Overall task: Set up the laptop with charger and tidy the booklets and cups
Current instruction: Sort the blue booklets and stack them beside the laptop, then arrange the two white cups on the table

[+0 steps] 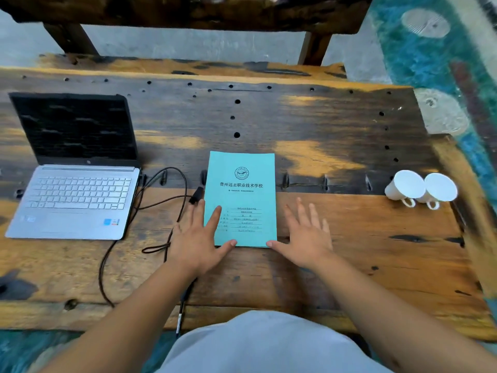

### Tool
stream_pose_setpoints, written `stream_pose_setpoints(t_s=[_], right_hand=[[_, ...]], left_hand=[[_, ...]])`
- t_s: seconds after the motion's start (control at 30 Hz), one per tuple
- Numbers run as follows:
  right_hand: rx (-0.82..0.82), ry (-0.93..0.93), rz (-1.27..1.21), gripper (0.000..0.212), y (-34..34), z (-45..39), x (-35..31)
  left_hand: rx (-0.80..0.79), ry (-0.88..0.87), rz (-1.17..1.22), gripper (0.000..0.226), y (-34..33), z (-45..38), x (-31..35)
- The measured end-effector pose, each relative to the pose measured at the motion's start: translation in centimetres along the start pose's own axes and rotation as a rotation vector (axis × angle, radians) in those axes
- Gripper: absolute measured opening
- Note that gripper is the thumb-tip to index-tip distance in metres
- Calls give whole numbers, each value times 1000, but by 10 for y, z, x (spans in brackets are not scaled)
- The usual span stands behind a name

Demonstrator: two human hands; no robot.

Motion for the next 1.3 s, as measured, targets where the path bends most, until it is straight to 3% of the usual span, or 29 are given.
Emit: stream_pose_setpoints(t_s=[0.37, 0.67, 1.3], right_hand=[[-18, -86, -17, 116, -21, 73, 59], [-16, -219, -123, 114, -21, 114, 109], [3, -592, -478, 114, -76, 259, 343]], left_hand=[[-5, -76, -12, 100, 8, 50, 43], [-37, -258, -66, 96, 8, 42, 99], [-74, -711, -149, 93, -31, 56, 375]])
Point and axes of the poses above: each hand's wrist, its own z-axis away from the middle knuckle, its own y-axis out of the back of the hand, x = y × z, the point moved 6 cm from there along -z, towards the middle knuckle, and after that the axes turned 14 degrees about -y, right-handed, at the moved point
